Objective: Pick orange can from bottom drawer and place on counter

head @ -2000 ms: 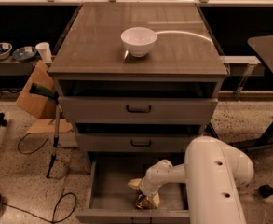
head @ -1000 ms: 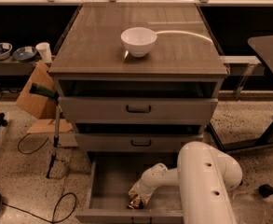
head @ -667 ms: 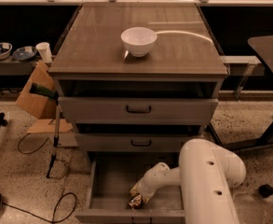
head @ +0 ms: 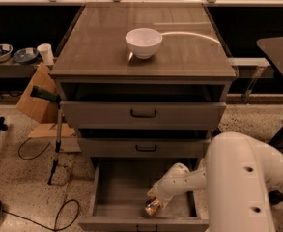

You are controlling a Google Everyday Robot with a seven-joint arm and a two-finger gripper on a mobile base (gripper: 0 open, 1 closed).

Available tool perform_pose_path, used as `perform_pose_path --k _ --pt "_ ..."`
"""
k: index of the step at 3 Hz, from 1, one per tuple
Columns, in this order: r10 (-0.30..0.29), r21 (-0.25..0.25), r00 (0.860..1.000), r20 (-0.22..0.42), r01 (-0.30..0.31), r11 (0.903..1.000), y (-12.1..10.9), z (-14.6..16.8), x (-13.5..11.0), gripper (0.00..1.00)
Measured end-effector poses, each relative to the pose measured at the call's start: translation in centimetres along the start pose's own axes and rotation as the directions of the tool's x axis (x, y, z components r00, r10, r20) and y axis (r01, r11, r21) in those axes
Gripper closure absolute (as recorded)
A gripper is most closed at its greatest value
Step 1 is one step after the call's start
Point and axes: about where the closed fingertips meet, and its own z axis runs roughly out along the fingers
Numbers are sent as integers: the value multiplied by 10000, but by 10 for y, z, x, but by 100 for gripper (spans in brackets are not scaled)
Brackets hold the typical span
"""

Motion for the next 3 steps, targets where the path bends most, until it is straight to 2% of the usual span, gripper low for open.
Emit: perform_pose_path --k 1,3 --pt "176 15 9996 -209 -176 9998 8 -65 -8 100" --pt "366 547 9986 -376 -345 9979 14 -197 -25 100"
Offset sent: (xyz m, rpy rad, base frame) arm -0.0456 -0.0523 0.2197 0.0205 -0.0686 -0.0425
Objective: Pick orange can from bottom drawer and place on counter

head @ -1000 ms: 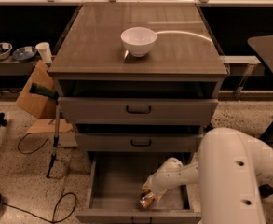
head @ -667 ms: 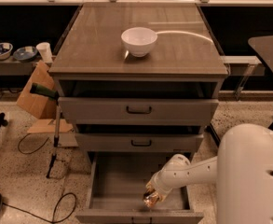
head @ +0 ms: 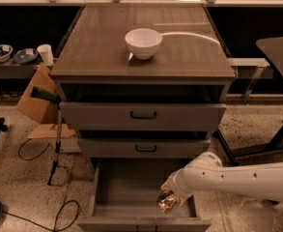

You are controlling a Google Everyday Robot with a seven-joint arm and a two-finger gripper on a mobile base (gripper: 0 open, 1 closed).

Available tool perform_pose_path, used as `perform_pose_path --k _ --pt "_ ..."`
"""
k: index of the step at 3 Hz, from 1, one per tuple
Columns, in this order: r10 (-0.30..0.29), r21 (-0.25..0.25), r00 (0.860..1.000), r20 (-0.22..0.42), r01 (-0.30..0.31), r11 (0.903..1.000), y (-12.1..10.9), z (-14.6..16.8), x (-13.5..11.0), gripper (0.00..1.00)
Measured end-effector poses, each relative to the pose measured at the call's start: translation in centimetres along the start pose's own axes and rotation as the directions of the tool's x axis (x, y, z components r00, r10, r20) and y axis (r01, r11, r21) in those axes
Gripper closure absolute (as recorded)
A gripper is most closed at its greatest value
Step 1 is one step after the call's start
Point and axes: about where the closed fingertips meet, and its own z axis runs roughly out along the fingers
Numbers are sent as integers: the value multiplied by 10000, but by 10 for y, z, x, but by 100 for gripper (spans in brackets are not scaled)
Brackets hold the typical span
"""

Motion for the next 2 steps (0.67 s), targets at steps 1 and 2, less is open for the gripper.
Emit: perform_pose_path --k 1,2 --pt "223 519 9997 -114 -217 9984 -3 -68 -1 100" --pt "829 1327 9961 -315 -781 9881 -16 -165 -5 100"
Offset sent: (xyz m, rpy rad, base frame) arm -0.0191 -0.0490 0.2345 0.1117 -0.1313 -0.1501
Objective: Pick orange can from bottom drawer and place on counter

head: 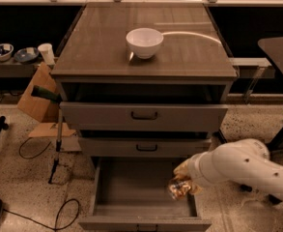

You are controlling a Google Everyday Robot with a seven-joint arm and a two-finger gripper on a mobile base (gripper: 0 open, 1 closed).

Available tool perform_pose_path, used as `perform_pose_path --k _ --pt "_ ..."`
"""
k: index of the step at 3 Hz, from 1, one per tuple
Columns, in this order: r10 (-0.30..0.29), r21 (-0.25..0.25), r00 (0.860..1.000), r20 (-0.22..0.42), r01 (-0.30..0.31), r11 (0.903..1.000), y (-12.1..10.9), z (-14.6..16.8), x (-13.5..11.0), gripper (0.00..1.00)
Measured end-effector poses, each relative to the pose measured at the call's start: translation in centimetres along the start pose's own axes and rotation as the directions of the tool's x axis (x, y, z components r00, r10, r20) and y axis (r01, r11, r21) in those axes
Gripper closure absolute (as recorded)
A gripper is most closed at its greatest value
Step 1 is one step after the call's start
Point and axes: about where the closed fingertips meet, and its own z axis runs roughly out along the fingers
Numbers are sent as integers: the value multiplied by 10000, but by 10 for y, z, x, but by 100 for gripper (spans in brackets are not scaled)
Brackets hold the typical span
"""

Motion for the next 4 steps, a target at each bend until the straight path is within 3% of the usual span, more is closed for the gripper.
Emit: perform_pose_path --k 1,2,3,4 --pt "670 749 9974 -273 -648 9951 -20 -66 -5 100" --pt "669 749 9974 -272 -647 9951 -20 -66 -5 100" --pt "416 1040 9991 106 -425 9937 -30 -67 -12 100" --pt "-174 2017 9998 -43 180 9793 -66 -118 -28 100"
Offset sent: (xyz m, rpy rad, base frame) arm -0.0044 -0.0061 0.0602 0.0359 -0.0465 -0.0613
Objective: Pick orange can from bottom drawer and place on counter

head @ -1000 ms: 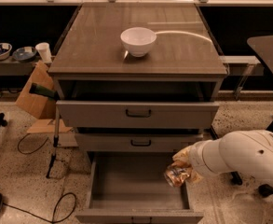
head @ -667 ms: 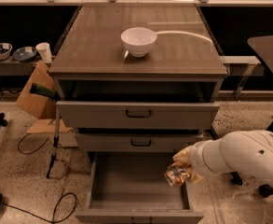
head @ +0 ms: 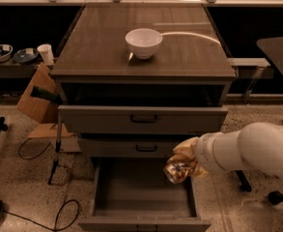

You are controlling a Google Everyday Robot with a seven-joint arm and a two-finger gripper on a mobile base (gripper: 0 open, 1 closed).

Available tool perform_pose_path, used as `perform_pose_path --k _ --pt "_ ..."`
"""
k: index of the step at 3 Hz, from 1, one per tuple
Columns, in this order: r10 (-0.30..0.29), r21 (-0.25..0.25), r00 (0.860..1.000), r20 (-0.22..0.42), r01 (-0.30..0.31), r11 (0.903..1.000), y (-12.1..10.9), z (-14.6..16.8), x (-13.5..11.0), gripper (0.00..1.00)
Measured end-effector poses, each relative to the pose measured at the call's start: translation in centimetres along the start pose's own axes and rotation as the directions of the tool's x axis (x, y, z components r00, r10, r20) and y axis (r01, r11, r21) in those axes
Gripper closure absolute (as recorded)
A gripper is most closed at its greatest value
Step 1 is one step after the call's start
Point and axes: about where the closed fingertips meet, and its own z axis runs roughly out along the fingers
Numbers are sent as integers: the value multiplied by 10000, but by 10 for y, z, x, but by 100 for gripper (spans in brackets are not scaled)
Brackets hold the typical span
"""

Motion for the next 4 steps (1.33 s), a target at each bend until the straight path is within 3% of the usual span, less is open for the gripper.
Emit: perform_pose_path --k 1,2,3,4 --pt "-887 1463 9915 -951 1020 9840 -82 -100 -26 100" --pt "-1193 2750 9758 -1833 1675 9468 -166 -198 -49 100" --pt "-1181 3183 9688 -2179 1849 9298 -220 -233 -49 100" --pt "-1032 3277 9717 -2124 1704 9293 -259 -227 -29 100"
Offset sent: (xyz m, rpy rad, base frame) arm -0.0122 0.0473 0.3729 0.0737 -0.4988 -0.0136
